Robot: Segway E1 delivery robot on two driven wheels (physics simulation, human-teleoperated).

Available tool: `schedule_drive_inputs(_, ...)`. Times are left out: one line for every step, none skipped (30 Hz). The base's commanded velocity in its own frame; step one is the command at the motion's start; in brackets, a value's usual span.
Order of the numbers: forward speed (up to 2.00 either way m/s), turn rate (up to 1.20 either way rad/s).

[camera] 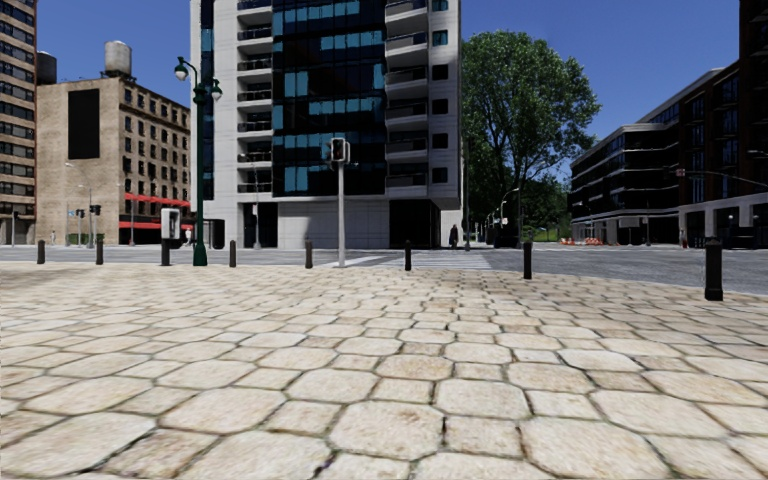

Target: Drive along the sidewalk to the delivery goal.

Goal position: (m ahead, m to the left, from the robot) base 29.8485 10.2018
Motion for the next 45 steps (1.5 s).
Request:
schedule_drive_inputs(1.93, -0.21)
schedule_drive_inputs(1.93, -0.24)
schedule_drive_inputs(1.93, -0.25)
schedule_drive_inputs(1.93, -0.25)
schedule_drive_inputs(1.93, -0.27)
schedule_drive_inputs(1.93, -0.38)
schedule_drive_inputs(1.93, -0.38)
schedule_drive_inputs(1.93, -0.53)
schedule_drive_inputs(1.93, -0.58)
schedule_drive_inputs(1.93, -0.6)
schedule_drive_inputs(1.93, -0.6)
schedule_drive_inputs(1.93, -0.6)
schedule_drive_inputs(1.93, -0.6)
schedule_drive_inputs(1.93, -0.59)
schedule_drive_inputs(1.93, -0.59)
schedule_drive_inputs(1.93, -0.58)
schedule_drive_inputs(1.93, -0.57)
schedule_drive_inputs(1.93, -0.57)
schedule_drive_inputs(1.93, -0.54)
schedule_drive_inputs(1.93, -0.52)
schedule_drive_inputs(1.93, -0.46)
schedule_drive_inputs(1.93, -0.46)
schedule_drive_inputs(1.93, 0.0)
schedule_drive_inputs(1.93, 0.0)
schedule_drive_inputs(1.93, 0.0)
schedule_drive_inputs(1.93, 0.0)
schedule_drive_inputs(1.93, 0.0)
schedule_drive_inputs(1.93, 0.0)
schedule_drive_inputs(1.93, 0.0)
schedule_drive_inputs(1.93, 0.0)
schedule_drive_inputs(1.93, 0.0)
schedule_drive_inputs(1.93, 0.0)
schedule_drive_inputs(1.93, 0.0)
schedule_drive_inputs(1.93, 0.0)
schedule_drive_inputs(1.93, 0.0)
schedule_drive_inputs(1.93, 0.0)
schedule_drive_inputs(1.93, 0.0)
schedule_drive_inputs(1.93, 0.0)
schedule_drive_inputs(1.93, 0.0)
schedule_drive_inputs(1.93, 0.0)
schedule_drive_inputs(1.93, 0.0)
schedule_drive_inputs(1.93, 0.0)
schedule_drive_inputs(1.93, 0.0)
schedule_drive_inputs(1.93, 0.0)
schedule_drive_inputs(1.93, 0.0)
